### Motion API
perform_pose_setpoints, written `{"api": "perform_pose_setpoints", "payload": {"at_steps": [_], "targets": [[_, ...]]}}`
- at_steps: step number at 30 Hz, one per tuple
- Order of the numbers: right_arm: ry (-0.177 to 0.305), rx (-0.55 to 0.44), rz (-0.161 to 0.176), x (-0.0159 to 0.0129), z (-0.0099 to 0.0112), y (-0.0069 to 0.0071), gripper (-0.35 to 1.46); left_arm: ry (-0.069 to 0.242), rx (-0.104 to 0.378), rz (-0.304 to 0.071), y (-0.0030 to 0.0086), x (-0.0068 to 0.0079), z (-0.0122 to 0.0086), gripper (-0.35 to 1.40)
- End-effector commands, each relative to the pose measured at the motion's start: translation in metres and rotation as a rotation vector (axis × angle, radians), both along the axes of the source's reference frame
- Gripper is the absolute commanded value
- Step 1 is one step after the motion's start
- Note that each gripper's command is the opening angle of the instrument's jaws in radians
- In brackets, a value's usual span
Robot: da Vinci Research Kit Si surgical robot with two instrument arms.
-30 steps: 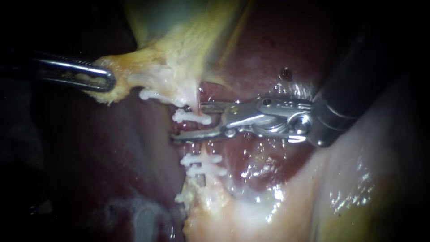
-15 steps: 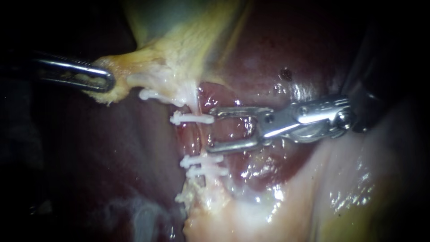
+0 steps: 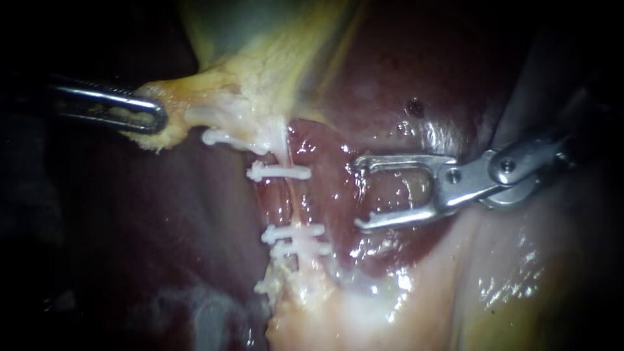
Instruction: Going back third clip right tube
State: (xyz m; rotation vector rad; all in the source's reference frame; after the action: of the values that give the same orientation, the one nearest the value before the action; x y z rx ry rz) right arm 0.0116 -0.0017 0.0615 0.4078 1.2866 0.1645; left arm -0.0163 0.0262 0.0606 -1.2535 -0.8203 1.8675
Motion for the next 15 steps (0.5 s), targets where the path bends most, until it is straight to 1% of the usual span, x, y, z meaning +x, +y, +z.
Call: {"api": "perform_pose_setpoints", "payload": {"at_steps": [1, 5, 8, 10, 15], "targets": [[0.001, 0.001, 0.0, 0.0, 0.0, 0.0, 0.5, 0.0, -0.001, -0.001, -0.0001, -0.0002, 0.0003, -0.35], [0.001, 0.001, 0.0, -0.0001, 0.0, -0.0001, 0.5, 0.004, -0.007, -0.004, -0.0005, -0.0009, 0.0013, -0.35], [0.001, 0.001, -0.001, -0.0002, -0.0001, -0.0001, 0.5, 0.009, -0.015, -0.01, -0.0011, -0.0018, 0.0023, -0.35], [0.001, 0.001, -0.001, -0.0002, -0.0001, -0.0002, 0.5, 0.011, -0.013, -0.012, -0.0014, -0.0024, 0.003, -0.35], [0.001, 0.0, -0.001, -0.0002, -0.0001, -0.0003, 0.5, 0.01, -0.036, -0.002, -0.002, -0.0041, 0.0048, -0.35]]}}
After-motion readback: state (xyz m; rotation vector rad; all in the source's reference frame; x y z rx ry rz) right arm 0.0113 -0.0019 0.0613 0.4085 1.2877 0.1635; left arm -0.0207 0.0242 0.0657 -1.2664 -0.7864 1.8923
